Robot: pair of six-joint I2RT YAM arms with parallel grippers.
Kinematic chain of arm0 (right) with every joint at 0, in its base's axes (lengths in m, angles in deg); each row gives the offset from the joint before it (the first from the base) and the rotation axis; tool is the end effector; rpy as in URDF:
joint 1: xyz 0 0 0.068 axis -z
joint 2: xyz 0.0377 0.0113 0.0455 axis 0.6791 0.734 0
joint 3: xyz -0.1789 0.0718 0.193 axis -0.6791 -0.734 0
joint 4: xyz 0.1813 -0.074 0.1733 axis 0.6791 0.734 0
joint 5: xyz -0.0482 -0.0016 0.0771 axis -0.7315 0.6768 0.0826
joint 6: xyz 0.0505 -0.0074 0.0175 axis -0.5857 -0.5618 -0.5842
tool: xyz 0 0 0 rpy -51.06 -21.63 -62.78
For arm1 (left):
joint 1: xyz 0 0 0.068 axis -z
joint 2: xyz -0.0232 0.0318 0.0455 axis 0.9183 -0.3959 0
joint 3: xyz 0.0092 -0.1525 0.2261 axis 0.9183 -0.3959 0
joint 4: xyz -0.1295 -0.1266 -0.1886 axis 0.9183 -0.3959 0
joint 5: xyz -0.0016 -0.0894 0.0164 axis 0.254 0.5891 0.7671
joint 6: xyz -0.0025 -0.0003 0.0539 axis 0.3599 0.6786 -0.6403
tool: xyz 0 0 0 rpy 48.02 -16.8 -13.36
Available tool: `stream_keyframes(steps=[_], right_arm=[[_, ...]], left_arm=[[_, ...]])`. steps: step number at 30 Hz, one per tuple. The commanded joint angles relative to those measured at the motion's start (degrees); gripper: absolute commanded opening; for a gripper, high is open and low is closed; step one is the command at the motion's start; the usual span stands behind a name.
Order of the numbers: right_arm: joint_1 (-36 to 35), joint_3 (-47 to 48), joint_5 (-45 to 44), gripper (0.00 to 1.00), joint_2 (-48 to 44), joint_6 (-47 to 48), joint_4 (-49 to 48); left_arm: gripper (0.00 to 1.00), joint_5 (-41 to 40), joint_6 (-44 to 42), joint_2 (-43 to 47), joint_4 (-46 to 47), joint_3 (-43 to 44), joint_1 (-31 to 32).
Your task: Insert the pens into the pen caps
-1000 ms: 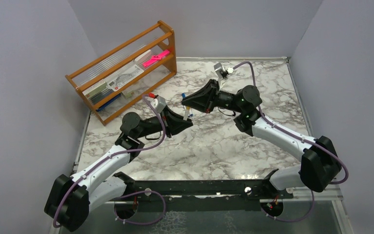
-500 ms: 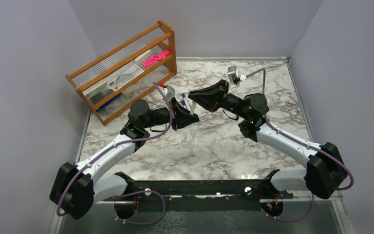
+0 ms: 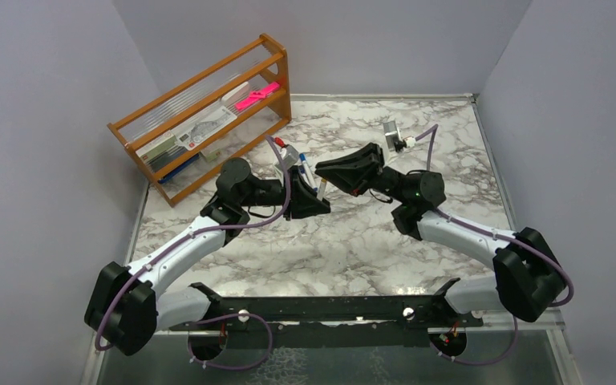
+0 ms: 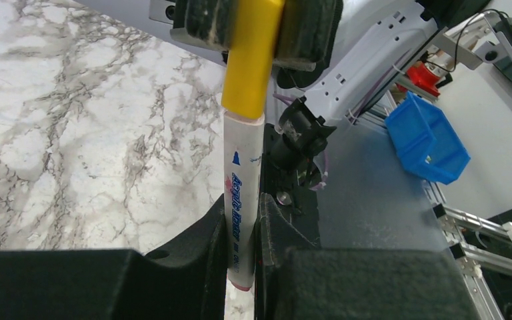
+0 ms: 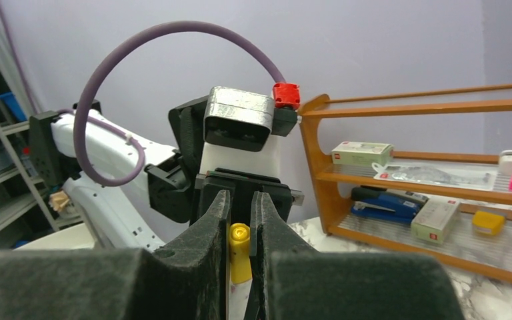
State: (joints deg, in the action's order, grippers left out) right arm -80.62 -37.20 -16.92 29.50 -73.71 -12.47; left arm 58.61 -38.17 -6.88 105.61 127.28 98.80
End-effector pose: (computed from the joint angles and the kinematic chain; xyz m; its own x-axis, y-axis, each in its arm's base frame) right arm 0.2061 0.1874 0.3232 -0.2794 0.4429 -0.8519 -0.9453 0.0286 0.3249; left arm 0.1987 -0.1593 0.3152 -0.4614 -0.0754 -0.8840 0.8860 0.0129 -0.4636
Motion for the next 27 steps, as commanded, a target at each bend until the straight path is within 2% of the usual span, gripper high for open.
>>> stream_keyframes(steps=[1, 6, 16, 27], right_arm=[[-4.25, -5.05, 28.65, 0.01, 4.28, -7.25, 7.24], [-4.25, -4.50, 31.71, 0.01, 5.70, -8.55, 5.40], [-4.21, -3.95, 39.88, 0.01, 11.47, -16.48, -7.11], [-4.42, -6.40, 42.63, 0.01, 13.22, -22.23, -17.62]], left_arm=[[0.00, -13.50, 3.59, 3.00, 14.79, 8.61, -1.79], [0.00, -12.32, 4.87, 2.81, 14.80, 8.97, -1.86], [0.00, -10.50, 6.22, 2.59, 15.46, 9.75, -2.06], [0.00, -11.53, 7.83, 2.91, 17.25, 10.26, -2.15]])
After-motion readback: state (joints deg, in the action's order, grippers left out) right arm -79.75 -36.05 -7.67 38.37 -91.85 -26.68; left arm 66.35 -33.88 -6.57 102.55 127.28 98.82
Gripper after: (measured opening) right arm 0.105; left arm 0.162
